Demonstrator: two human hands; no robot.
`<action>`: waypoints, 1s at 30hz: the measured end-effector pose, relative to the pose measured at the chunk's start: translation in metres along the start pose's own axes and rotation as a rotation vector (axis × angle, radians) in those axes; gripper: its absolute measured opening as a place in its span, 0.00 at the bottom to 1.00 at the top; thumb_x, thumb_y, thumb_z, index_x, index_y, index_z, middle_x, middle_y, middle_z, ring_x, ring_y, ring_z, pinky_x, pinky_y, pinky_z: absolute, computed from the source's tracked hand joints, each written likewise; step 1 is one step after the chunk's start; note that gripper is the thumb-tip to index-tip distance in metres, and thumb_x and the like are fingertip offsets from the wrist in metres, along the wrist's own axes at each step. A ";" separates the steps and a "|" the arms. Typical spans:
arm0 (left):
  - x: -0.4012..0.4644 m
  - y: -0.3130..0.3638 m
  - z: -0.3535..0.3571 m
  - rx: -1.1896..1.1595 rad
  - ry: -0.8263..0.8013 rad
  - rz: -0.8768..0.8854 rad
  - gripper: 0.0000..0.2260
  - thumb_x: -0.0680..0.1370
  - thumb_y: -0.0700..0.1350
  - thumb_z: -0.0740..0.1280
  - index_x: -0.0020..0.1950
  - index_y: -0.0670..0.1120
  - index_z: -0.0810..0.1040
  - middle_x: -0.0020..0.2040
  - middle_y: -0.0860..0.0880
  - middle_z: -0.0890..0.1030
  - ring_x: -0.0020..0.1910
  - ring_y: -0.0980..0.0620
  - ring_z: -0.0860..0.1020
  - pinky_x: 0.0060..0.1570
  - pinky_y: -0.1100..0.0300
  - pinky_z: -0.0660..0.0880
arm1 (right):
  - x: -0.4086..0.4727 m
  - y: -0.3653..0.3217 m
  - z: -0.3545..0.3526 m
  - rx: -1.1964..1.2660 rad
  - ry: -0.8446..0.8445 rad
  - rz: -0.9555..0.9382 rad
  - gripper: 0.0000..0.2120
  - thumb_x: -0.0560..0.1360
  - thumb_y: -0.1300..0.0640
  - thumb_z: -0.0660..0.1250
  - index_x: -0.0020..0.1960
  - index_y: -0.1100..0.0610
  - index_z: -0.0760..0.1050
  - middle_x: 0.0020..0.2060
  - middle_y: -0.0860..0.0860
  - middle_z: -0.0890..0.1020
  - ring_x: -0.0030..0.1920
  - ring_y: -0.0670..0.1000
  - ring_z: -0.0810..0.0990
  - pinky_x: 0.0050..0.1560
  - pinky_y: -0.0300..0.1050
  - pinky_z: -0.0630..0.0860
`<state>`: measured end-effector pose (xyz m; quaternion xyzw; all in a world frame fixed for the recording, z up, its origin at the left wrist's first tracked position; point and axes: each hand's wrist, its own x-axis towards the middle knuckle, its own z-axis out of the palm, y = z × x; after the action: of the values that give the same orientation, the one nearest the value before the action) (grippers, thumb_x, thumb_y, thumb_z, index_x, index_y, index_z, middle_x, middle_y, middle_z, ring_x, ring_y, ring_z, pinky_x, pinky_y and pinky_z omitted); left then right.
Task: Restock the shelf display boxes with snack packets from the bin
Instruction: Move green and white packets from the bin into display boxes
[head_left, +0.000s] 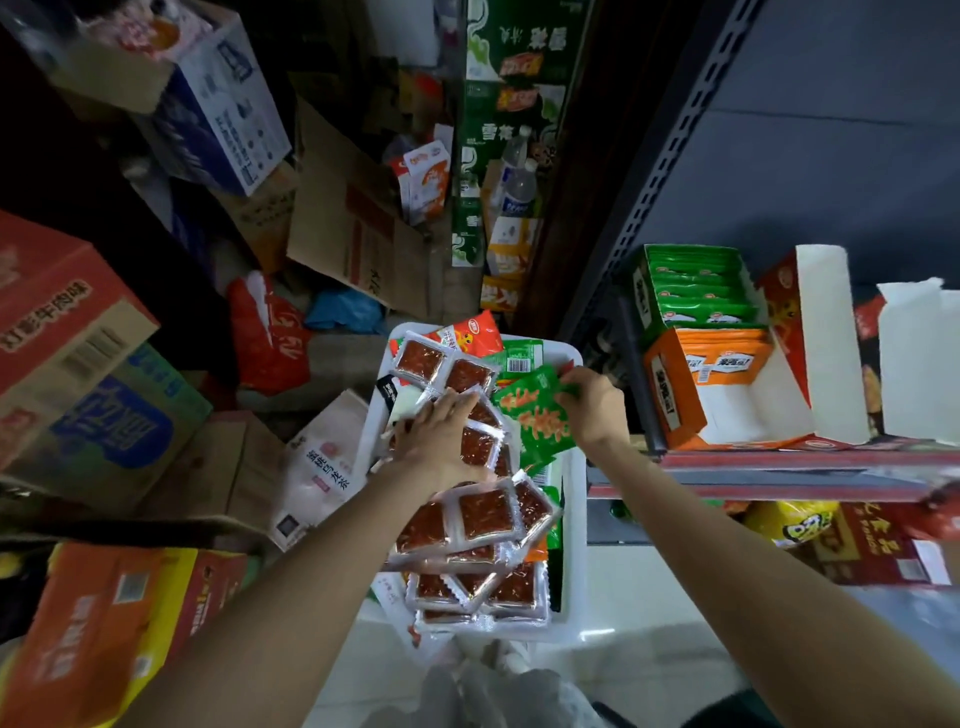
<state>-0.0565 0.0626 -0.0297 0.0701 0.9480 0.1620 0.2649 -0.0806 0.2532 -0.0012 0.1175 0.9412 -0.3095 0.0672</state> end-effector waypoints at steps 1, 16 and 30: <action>0.000 0.000 0.000 -0.008 -0.002 -0.002 0.47 0.69 0.58 0.72 0.77 0.57 0.43 0.78 0.53 0.43 0.77 0.46 0.46 0.73 0.41 0.50 | -0.001 -0.003 -0.001 0.000 0.009 -0.038 0.10 0.77 0.64 0.62 0.57 0.61 0.75 0.48 0.60 0.82 0.46 0.59 0.81 0.45 0.52 0.77; -0.011 0.032 -0.032 -0.579 0.280 0.036 0.20 0.75 0.61 0.63 0.59 0.48 0.77 0.66 0.49 0.73 0.68 0.47 0.67 0.63 0.54 0.66 | -0.011 -0.015 -0.060 0.685 0.318 0.048 0.14 0.77 0.58 0.66 0.36 0.52 0.64 0.33 0.49 0.74 0.39 0.51 0.74 0.42 0.48 0.71; 0.002 0.161 -0.069 -1.424 0.216 0.111 0.10 0.79 0.43 0.65 0.59 0.47 0.75 0.58 0.48 0.80 0.57 0.48 0.78 0.51 0.52 0.77 | -0.038 0.027 -0.136 0.916 -0.012 0.092 0.16 0.74 0.66 0.68 0.58 0.54 0.71 0.37 0.53 0.79 0.35 0.49 0.79 0.38 0.47 0.80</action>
<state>-0.0868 0.1951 0.0802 -0.0879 0.6281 0.7599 0.1425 -0.0444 0.3493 0.0996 0.1751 0.7008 -0.6910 0.0277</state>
